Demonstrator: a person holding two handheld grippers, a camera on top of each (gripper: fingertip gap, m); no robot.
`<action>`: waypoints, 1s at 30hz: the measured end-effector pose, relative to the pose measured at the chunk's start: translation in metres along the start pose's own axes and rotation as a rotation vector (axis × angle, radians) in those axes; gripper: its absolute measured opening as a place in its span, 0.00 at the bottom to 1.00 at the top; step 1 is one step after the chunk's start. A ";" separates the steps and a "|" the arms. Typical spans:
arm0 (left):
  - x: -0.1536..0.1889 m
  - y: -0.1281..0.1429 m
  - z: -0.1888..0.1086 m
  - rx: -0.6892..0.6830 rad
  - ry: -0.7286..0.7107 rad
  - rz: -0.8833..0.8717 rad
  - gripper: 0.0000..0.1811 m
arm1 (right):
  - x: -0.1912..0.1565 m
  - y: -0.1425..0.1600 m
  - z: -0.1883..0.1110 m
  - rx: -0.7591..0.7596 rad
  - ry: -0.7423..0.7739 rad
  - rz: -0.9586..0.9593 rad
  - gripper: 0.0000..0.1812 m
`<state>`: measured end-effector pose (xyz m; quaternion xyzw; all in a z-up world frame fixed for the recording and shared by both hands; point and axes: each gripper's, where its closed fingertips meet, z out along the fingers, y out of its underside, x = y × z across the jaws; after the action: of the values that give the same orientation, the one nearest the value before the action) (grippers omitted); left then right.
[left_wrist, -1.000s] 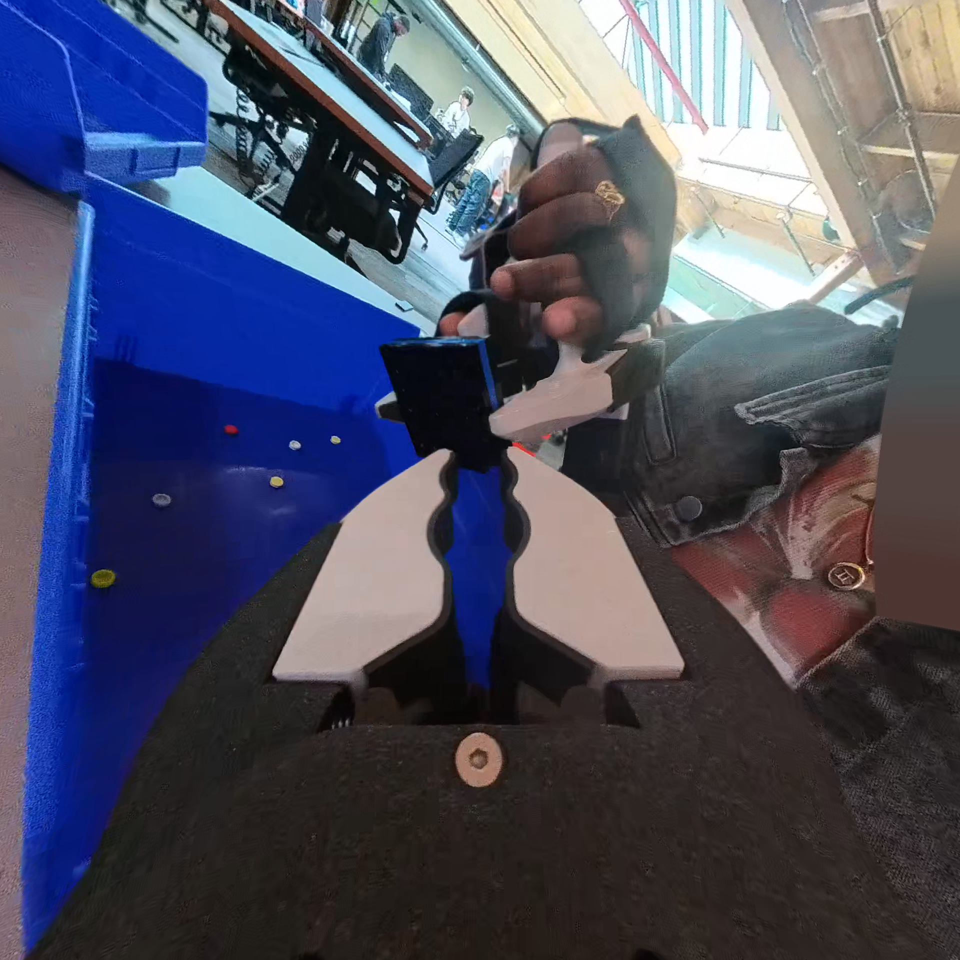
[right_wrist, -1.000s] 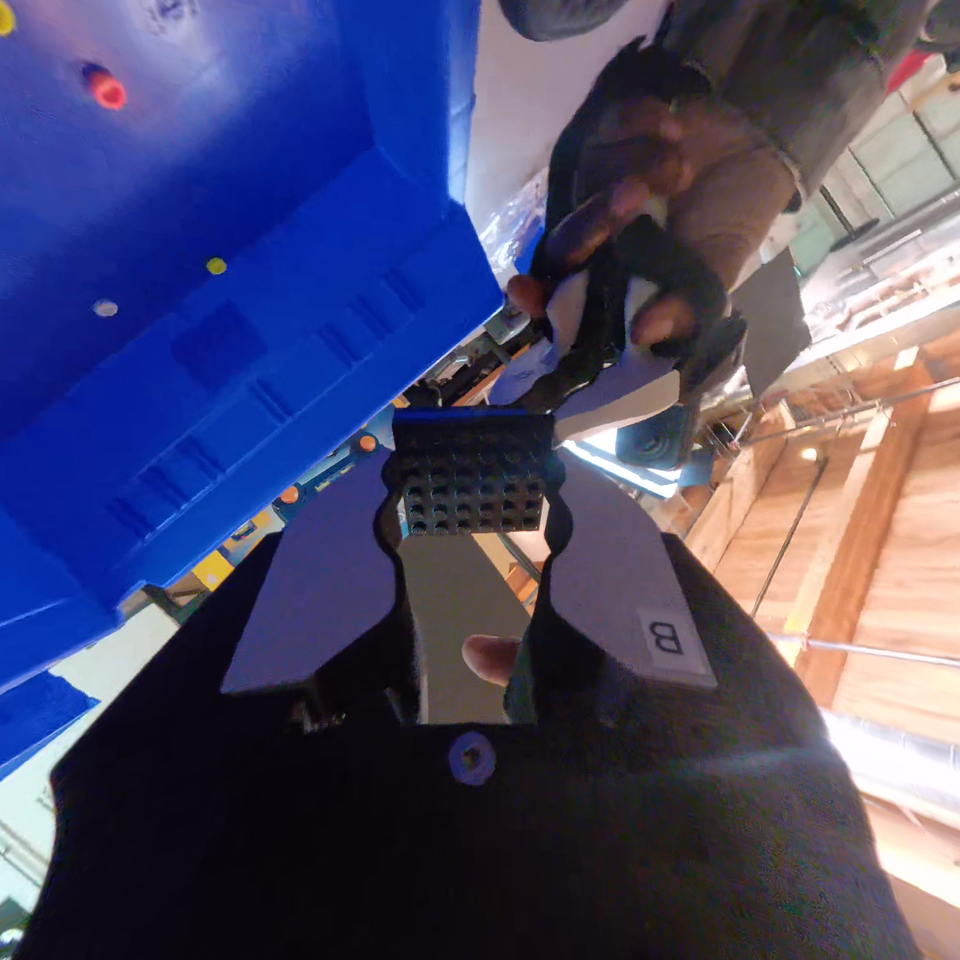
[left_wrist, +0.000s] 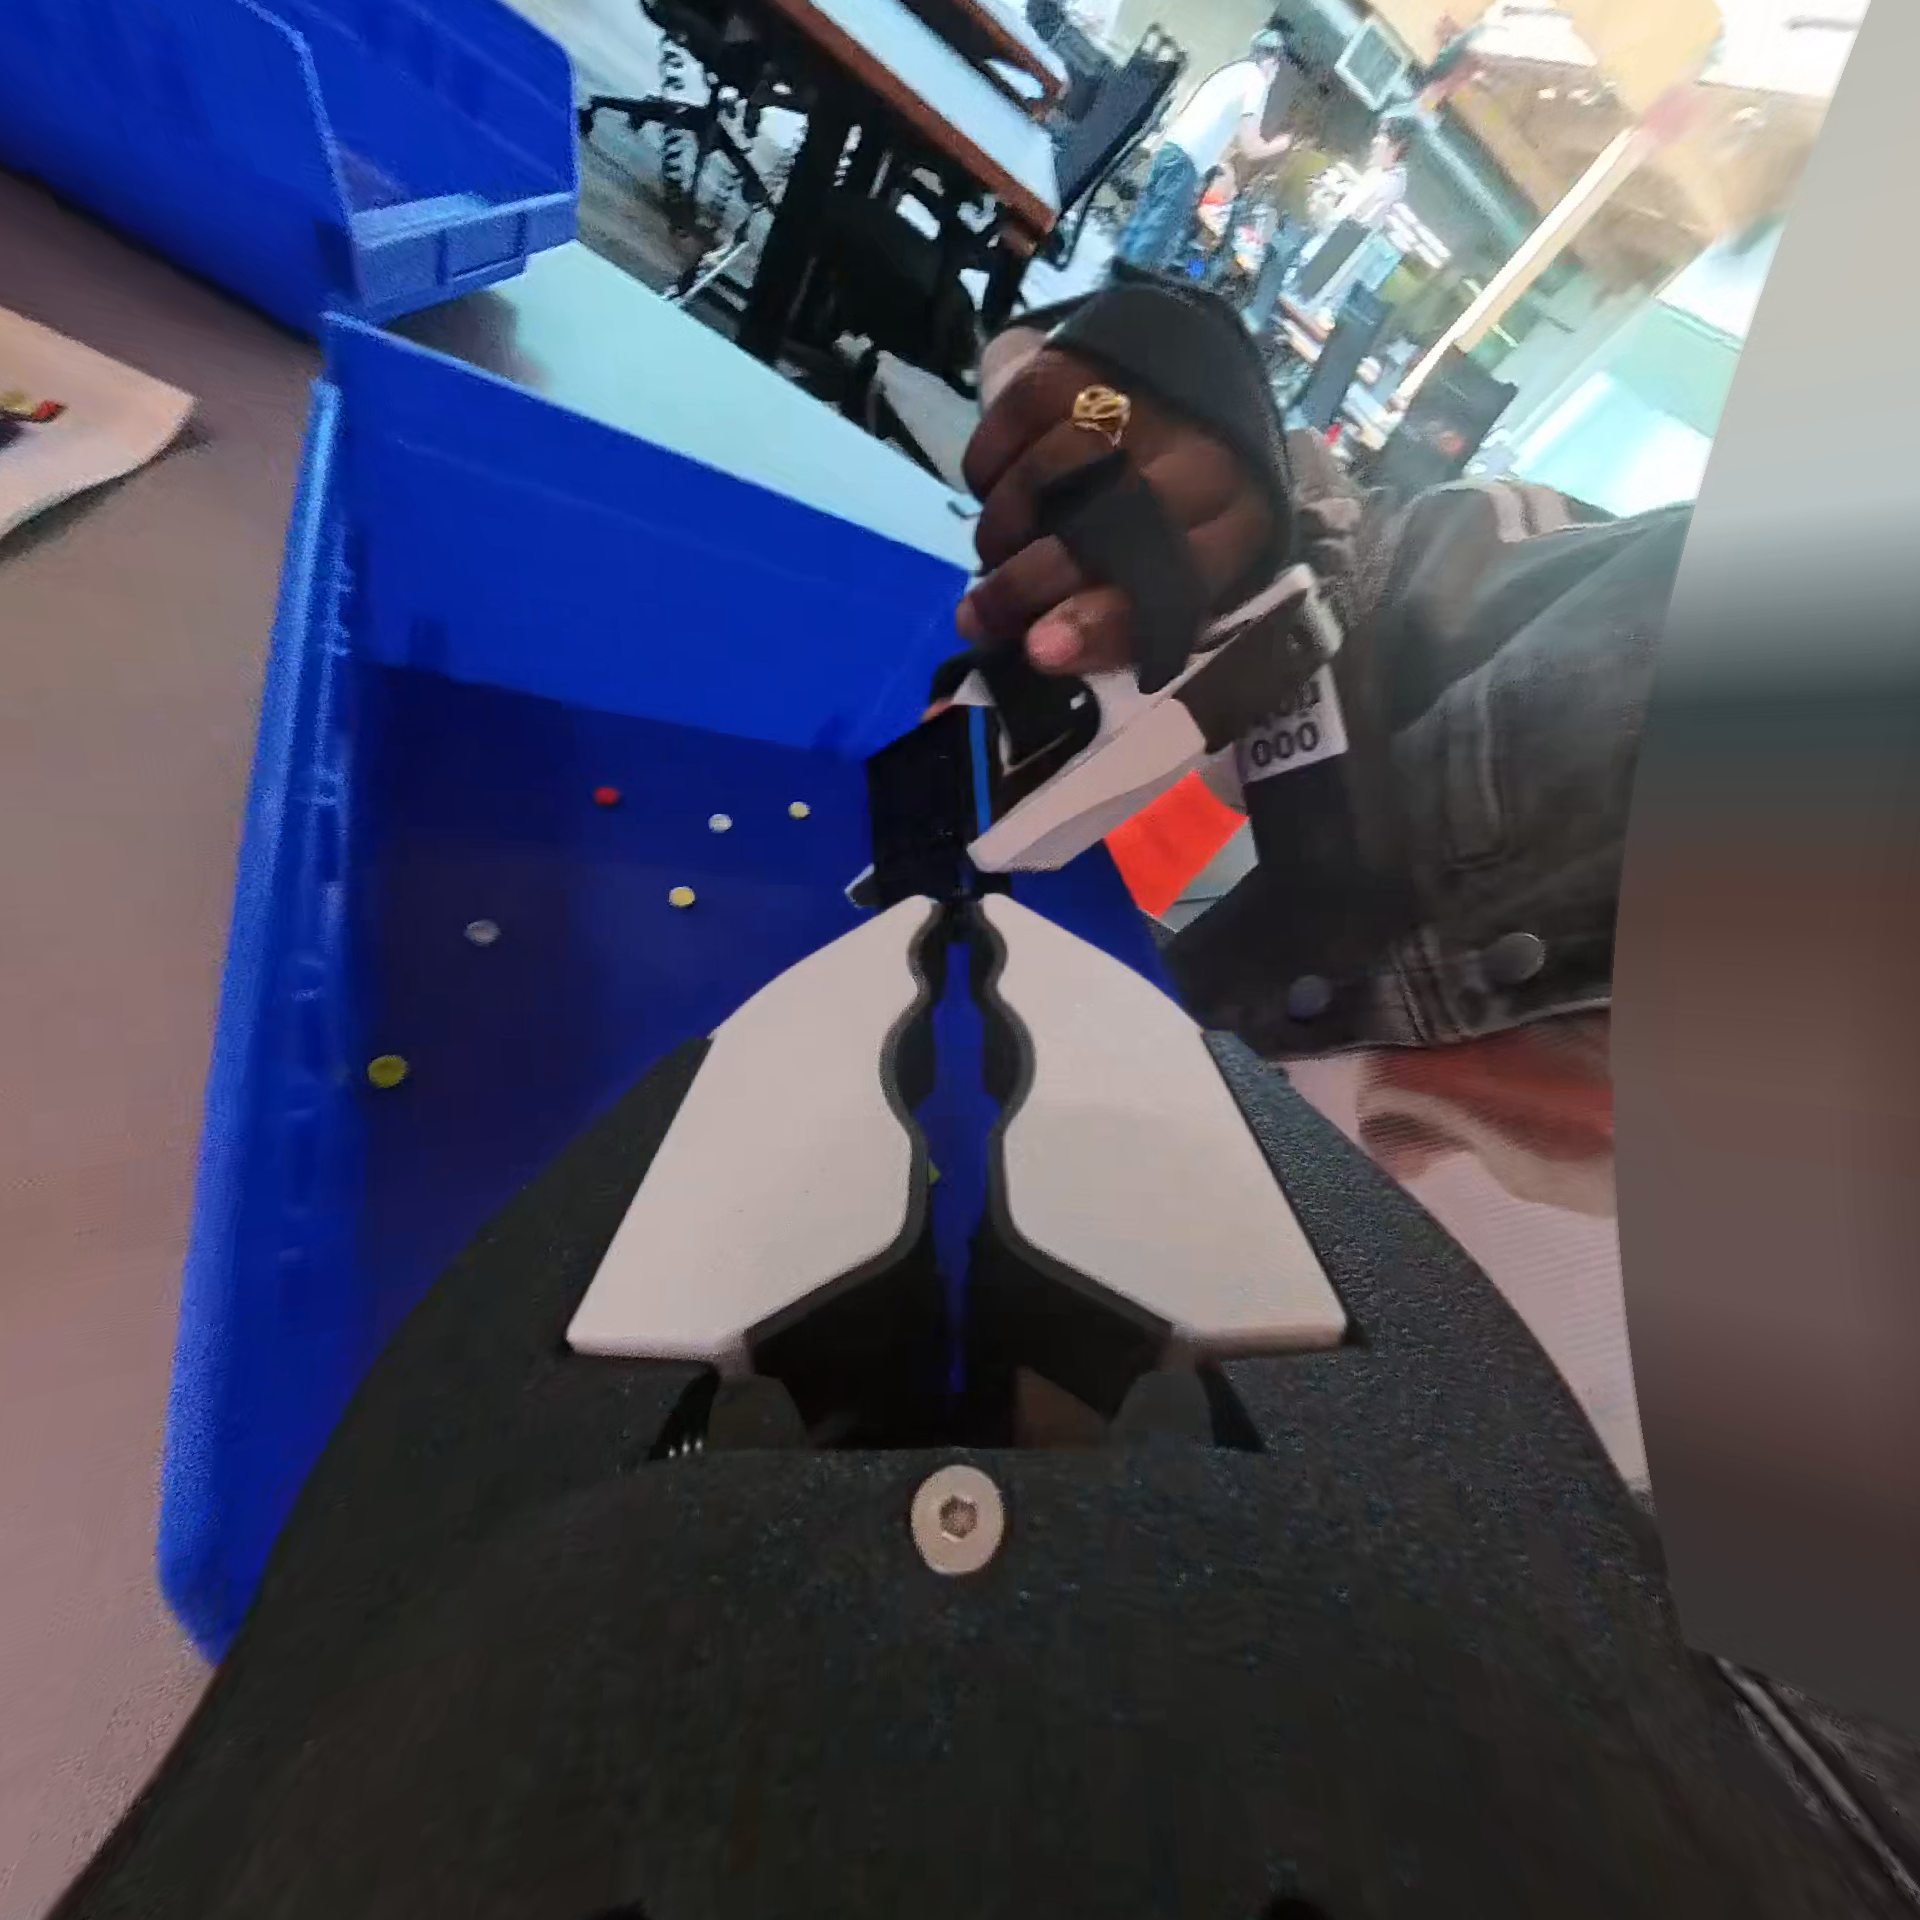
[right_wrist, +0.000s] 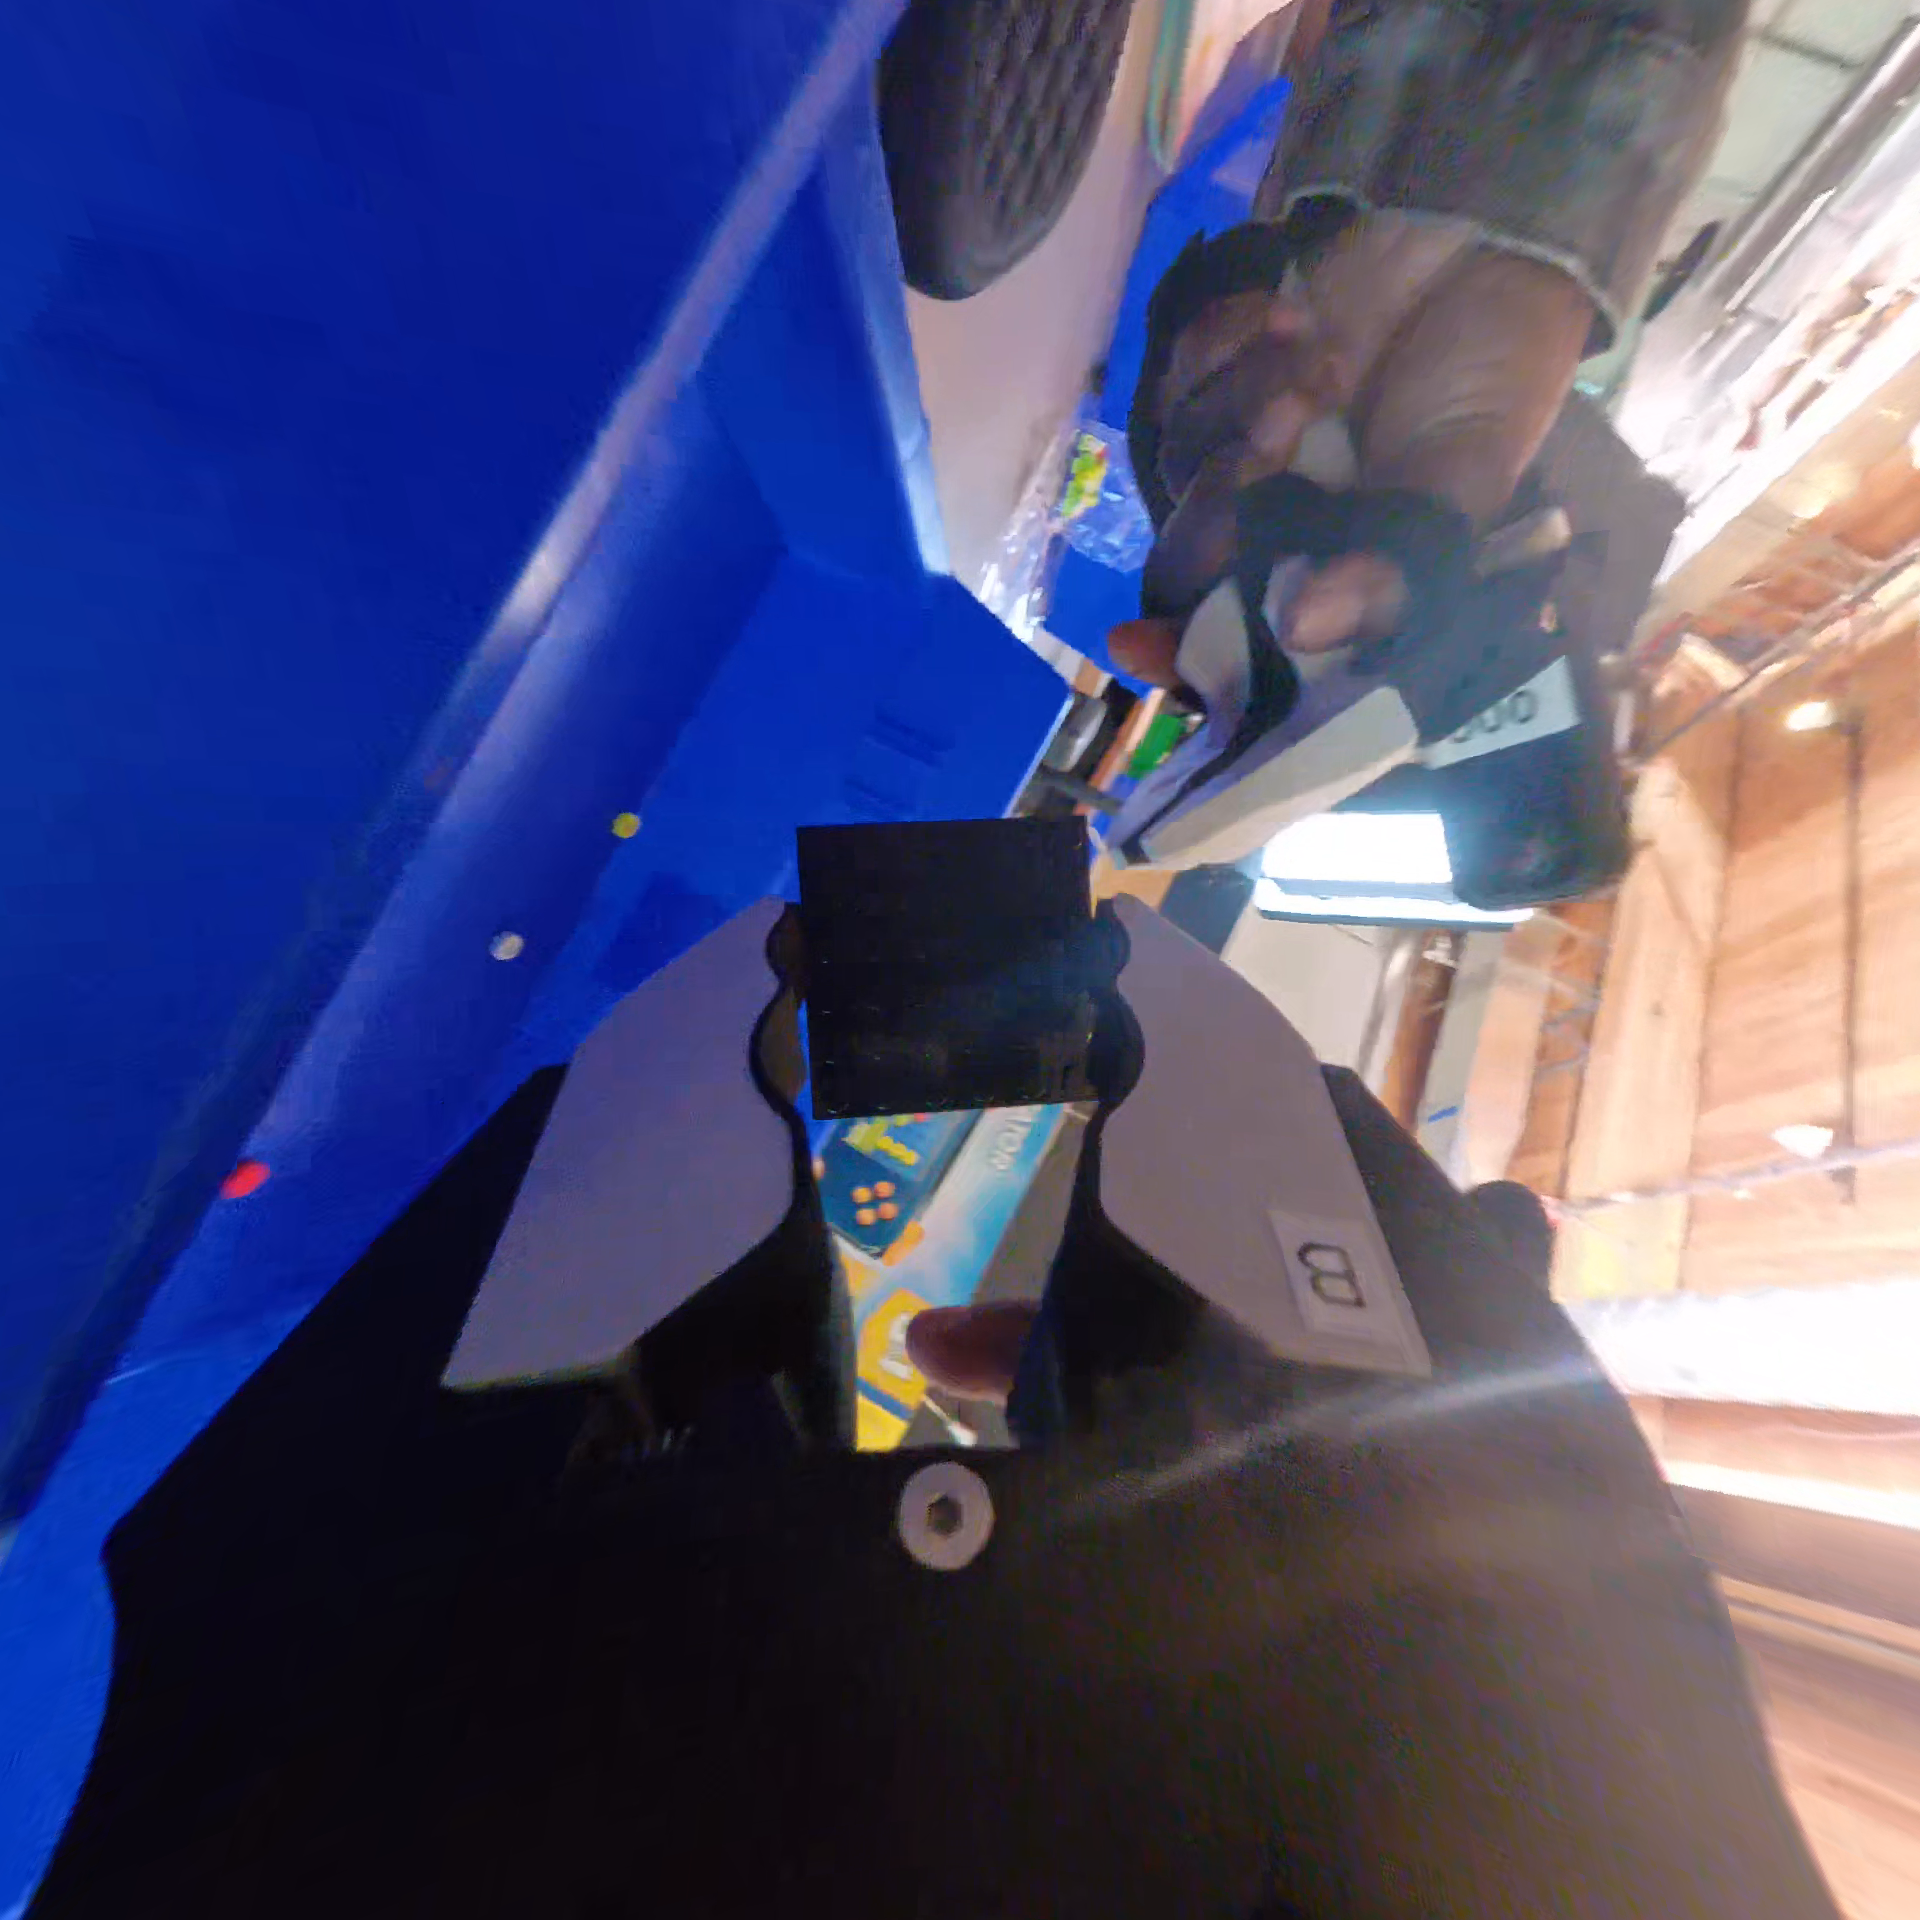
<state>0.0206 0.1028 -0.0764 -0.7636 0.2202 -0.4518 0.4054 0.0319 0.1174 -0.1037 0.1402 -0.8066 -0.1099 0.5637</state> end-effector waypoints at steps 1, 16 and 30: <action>0.007 -0.001 0.001 0.005 0.036 0.034 0.02 | 0.007 -0.002 -0.001 -0.004 0.049 -0.036 0.29; 0.045 0.010 0.008 -0.110 0.305 0.139 0.18 | 0.042 -0.027 -0.017 0.075 0.158 -0.152 0.29; 0.001 0.045 0.031 -0.184 -0.045 0.243 0.02 | 0.028 -0.033 -0.014 0.113 0.112 0.081 0.29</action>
<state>0.0495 0.0901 -0.1209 -0.7753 0.3422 -0.3600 0.3901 0.0396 0.0760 -0.0856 0.1450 -0.7836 -0.0333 0.6032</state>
